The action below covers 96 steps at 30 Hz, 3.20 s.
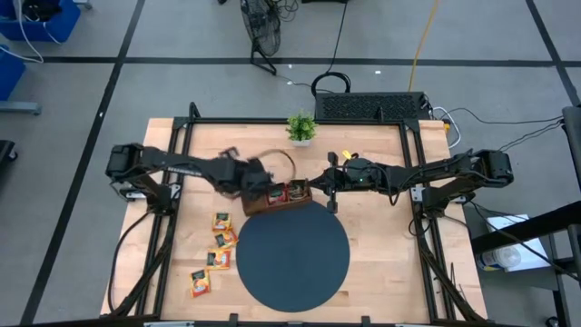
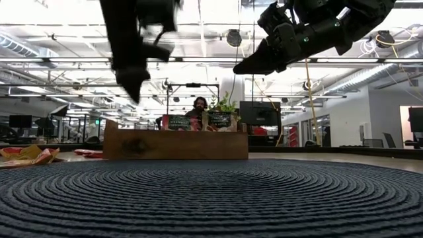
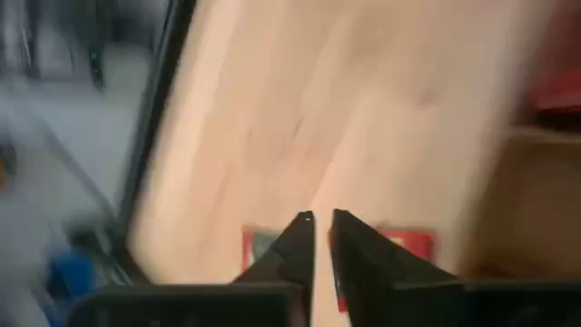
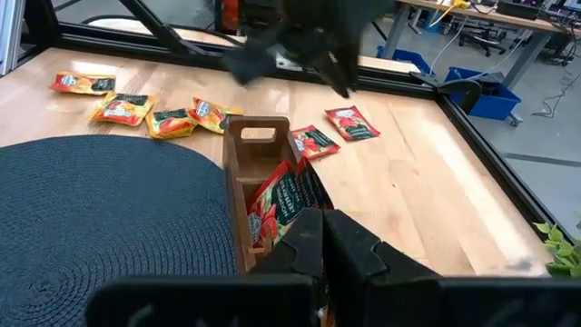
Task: Pick & Place Tea
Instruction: Put the top red tea bag into the middle slot of the wooden organizer
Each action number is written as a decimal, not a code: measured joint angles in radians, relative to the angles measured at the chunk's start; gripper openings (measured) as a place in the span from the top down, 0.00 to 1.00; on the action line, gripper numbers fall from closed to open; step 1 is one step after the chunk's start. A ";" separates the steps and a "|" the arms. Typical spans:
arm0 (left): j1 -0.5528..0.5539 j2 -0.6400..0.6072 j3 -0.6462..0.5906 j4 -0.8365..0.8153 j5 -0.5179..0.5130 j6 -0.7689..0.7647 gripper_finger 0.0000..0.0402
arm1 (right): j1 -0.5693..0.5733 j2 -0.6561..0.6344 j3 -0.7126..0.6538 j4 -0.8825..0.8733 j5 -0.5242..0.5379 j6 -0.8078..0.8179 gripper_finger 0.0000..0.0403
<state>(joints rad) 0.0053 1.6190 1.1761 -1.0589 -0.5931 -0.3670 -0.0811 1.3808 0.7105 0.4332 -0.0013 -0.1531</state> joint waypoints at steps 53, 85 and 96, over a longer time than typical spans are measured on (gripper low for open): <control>0.673 -0.120 -0.523 0.313 0.567 0.181 0.42 | -0.003 0.000 -0.094 0.146 -0.002 -0.042 1.00; 0.722 -0.136 -0.274 0.133 0.514 0.204 0.40 | -0.003 0.000 -0.094 0.146 -0.001 -0.042 1.00; 0.843 0.044 -0.304 0.142 0.526 0.275 0.16 | -0.003 0.000 -0.094 0.146 -0.002 -0.042 1.00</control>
<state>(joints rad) 0.8486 1.6633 0.8726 -0.9165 -0.0671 -0.0921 -0.0841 1.3811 0.6167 0.5793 -0.0029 -0.1951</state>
